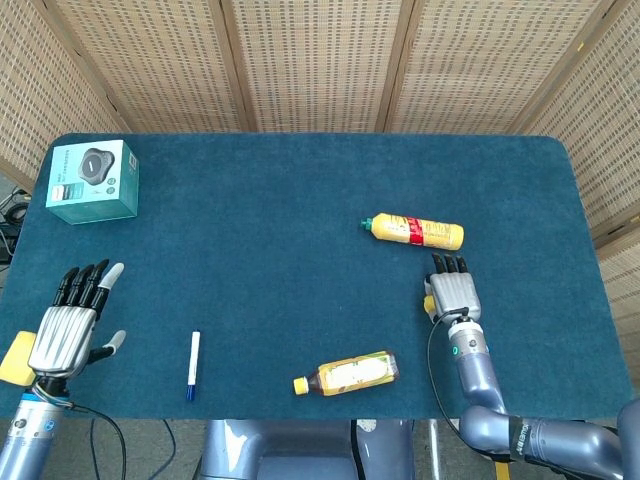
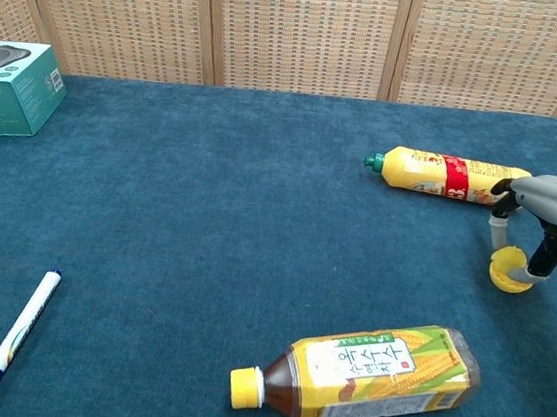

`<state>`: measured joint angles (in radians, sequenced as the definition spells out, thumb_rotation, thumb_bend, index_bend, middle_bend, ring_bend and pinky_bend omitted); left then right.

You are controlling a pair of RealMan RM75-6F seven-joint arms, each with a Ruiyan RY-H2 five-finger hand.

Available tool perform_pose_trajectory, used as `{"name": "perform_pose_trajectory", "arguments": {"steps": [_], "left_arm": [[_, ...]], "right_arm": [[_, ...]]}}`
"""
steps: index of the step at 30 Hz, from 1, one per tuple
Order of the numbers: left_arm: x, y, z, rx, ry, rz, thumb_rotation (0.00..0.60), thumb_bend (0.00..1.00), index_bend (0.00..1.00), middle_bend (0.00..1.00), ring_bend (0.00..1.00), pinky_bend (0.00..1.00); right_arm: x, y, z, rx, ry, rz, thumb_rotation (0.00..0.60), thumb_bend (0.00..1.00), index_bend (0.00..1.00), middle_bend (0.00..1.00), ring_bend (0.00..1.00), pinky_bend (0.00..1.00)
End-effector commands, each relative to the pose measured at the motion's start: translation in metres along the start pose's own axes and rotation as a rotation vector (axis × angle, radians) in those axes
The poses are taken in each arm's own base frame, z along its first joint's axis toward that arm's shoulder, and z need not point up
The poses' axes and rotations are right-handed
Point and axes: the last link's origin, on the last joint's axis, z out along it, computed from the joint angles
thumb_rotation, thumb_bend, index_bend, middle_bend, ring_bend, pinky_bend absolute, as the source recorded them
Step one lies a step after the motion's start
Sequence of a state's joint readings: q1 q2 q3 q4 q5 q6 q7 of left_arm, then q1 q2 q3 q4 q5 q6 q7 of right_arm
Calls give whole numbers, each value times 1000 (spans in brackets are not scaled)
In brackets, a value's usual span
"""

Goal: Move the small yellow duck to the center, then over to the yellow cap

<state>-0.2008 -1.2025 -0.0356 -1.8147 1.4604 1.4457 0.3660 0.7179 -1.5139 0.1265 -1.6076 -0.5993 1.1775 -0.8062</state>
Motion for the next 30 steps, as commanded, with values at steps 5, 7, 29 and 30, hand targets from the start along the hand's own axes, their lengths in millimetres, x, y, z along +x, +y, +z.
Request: {"name": "perform_pose_trajectory", "arguments": {"steps": [5, 7, 29, 30], "left_arm": [[-1, 1, 0, -1, -3, 2, 600, 260, 0, 0, 0, 0], [-1, 1, 0, -1, -3, 2, 600, 259, 0, 0, 0, 0], [0, -1, -1, 7, -3, 2, 600, 259, 0, 0, 0, 0], [0, -1, -1, 8, -2, 3, 600, 259, 0, 0, 0, 0]], "right_arm": [[-5, 3, 2, -5, -14, 4, 600, 261, 537, 40, 0, 0], [-6, 4, 1, -5, -16, 3, 600, 256, 520, 23, 0, 0], [20, 25, -16, 4, 94, 59, 600, 206, 216, 0, 0, 0], [22, 27, -20, 12, 110, 70, 600, 199, 214, 0, 0, 0]]}}
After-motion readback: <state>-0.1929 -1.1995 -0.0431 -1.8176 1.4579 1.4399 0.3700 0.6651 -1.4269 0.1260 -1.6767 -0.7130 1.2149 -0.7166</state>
